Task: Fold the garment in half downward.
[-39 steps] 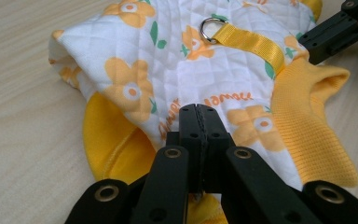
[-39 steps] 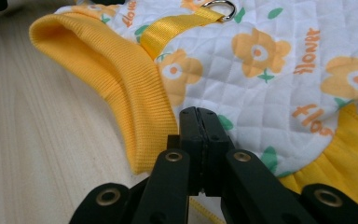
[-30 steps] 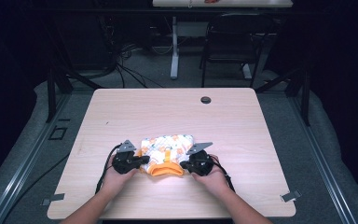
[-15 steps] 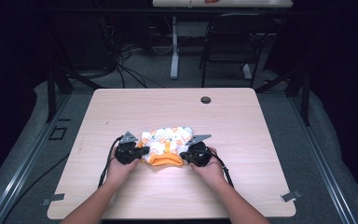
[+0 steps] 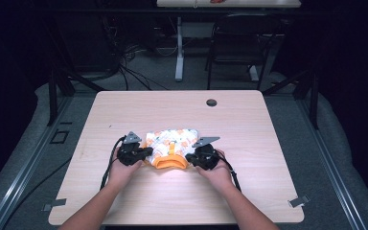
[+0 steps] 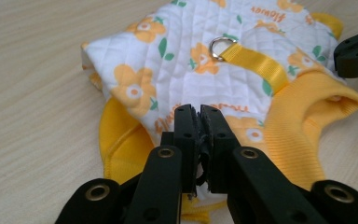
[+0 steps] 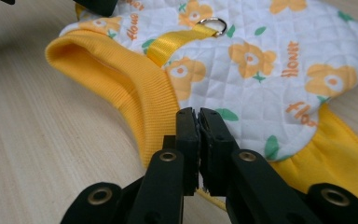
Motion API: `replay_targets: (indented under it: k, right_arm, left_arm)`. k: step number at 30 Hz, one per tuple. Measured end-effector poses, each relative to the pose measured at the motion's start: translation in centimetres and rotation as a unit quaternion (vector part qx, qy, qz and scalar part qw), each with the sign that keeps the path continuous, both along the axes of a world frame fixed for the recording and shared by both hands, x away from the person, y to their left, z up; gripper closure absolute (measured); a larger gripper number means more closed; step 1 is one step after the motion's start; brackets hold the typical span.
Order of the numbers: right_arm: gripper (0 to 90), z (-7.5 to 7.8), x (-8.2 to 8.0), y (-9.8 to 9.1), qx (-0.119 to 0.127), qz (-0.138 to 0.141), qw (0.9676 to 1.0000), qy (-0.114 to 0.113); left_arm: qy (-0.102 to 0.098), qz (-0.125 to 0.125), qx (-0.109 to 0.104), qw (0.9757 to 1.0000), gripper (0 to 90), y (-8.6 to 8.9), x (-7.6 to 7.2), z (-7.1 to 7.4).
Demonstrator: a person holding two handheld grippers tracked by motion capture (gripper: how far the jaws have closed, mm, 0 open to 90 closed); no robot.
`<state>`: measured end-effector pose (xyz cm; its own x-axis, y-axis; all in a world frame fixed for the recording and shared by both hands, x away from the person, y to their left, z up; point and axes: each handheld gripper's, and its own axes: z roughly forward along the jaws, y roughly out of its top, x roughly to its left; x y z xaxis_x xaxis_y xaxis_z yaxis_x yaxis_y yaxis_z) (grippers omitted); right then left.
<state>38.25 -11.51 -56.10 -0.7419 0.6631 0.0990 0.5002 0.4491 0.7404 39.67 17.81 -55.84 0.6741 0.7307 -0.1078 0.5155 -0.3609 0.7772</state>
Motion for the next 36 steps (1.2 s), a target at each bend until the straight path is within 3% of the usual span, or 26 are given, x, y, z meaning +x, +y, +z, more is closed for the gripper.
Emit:
replay_targets:
  k: [8,15,18,26,36]
  right_arm:
    - [80.6,2.1,-1.4,-0.8,0.011,-0.002,0.9997,-0.022]
    - [69.6,3.4,-3.1,-1.6,0.008,-0.007,0.9994,-0.032]
    - [65.5,3.5,-3.8,-2.2,0.005,-0.013,0.9994,-0.031]
    - [57.3,3.5,-5.1,-3.7,0.007,-0.035,0.9991,-0.022]
    - [55.4,2.3,-5.8,-4.6,0.002,-0.042,0.999,-0.017]
  left_arm:
    - [-0.018,-0.007,-0.005,0.9998,81.3,0.7,-1.7,2.1]
    - [-0.019,0.0,-0.034,0.9992,67.3,2.2,-3.6,2.4]
    - [-0.014,0.004,-0.047,0.9988,65.4,2.9,-4.4,2.3]
    - [-0.012,0.022,-0.048,0.9985,58.9,4.3,-6.0,2.0]
    - [-0.003,0.01,-0.034,0.9994,54.7,4.5,-7.1,0.5]
